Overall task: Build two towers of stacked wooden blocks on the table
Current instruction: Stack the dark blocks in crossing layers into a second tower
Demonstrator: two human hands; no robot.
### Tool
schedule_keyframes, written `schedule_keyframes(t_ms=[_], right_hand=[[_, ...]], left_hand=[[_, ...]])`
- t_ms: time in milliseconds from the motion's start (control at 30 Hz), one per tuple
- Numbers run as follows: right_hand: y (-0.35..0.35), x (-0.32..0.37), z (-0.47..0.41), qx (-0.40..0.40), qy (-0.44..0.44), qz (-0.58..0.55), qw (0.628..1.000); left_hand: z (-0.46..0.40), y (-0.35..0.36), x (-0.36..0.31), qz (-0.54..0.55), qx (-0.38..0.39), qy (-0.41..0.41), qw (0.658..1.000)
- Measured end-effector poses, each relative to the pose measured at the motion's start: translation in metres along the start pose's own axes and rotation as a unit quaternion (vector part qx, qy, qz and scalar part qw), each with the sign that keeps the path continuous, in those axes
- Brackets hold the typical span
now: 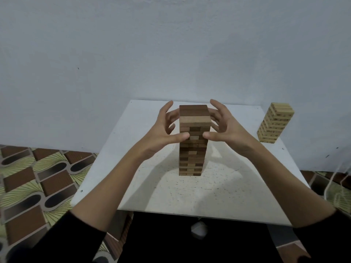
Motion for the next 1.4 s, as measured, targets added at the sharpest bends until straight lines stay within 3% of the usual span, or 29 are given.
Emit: schedule_keyframes(t_ms=[400,1400], right_hand=[[0.000,-0.003,-0.005,-0.003,0.010,0.047,0.999],[0.004,-0.007,-0.009,-0.015,0.010,0.041,0.999]], left_hand=[[-0.011,0.000,0.008,-0.037,-0.021,-0.017,0.999],[-0.016,0.001,0.013,-0.034,-0.038,-0.002,0.999]])
Point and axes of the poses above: each hand's wrist, its own z-axis away from the middle knuckle, its own y-axis out of the palm, x = y × z, the point moved 3 cm from there along -z, towards the middle knuckle, and after that the axes turned 3 degrees about -z, right-handed, at the moved point
